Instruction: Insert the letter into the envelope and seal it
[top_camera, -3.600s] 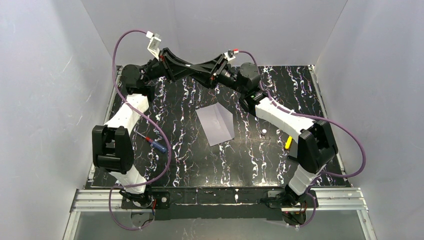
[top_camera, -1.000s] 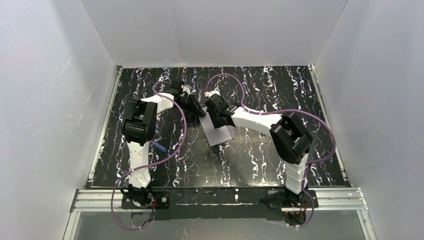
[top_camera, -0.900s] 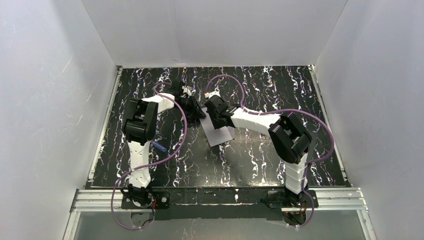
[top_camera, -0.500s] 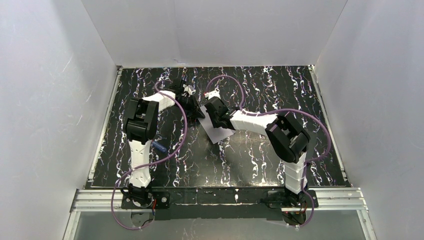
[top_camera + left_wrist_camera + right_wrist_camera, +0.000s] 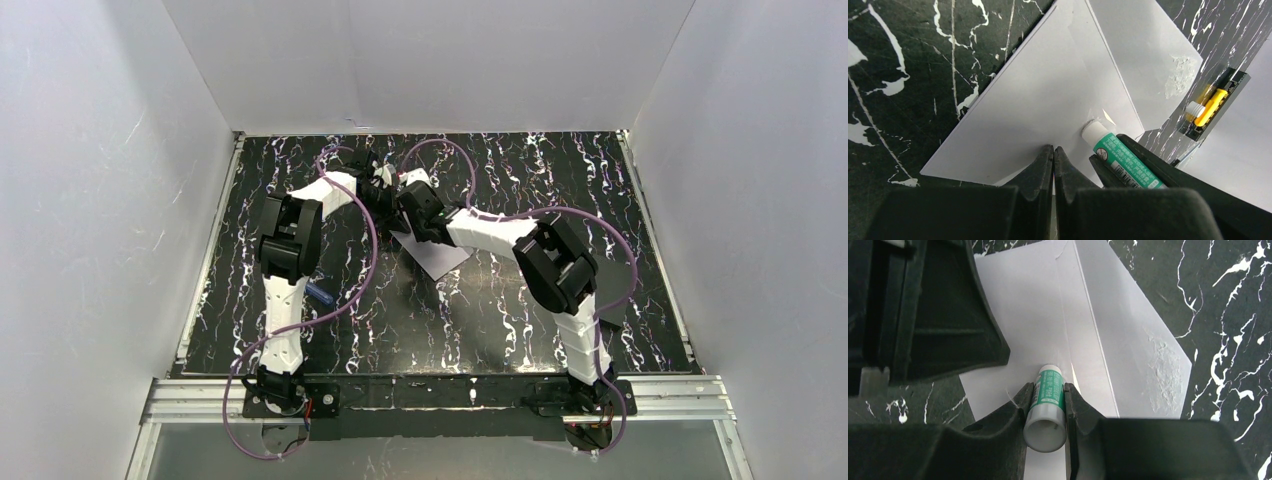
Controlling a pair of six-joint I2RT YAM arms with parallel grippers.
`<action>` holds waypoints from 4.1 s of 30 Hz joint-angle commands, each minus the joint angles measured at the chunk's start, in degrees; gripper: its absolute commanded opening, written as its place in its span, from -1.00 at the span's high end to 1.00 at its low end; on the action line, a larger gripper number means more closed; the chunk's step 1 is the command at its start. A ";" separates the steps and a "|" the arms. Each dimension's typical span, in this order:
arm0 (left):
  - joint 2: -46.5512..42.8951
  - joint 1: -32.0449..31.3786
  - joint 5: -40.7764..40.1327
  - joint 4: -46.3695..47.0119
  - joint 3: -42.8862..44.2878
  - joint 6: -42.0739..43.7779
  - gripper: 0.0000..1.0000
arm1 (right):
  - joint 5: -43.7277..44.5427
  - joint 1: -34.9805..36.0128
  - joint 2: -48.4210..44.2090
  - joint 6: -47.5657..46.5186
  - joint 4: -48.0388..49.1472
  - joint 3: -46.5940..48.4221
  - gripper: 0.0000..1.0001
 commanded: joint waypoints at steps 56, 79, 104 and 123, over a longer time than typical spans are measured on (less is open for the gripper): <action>4.18 -0.42 -15.16 -2.11 -0.35 -15.99 1.00 | -21.08 -4.51 -3.39 -5.49 -17.21 -3.73 0.97; 4.72 -0.39 -12.37 -1.98 -1.97 -13.95 1.00 | -9.22 -1.17 -1.01 -2.55 -10.15 -3.70 0.97; 7.24 -0.41 -8.11 -5.57 4.34 -8.86 1.00 | -8.89 -3.20 -5.11 1.85 -10.02 5.68 0.97; -9.46 -0.41 -1.34 -2.76 1.06 -6.58 0.04 | -42.03 -24.44 -28.66 17.96 -22.05 -16.95 0.97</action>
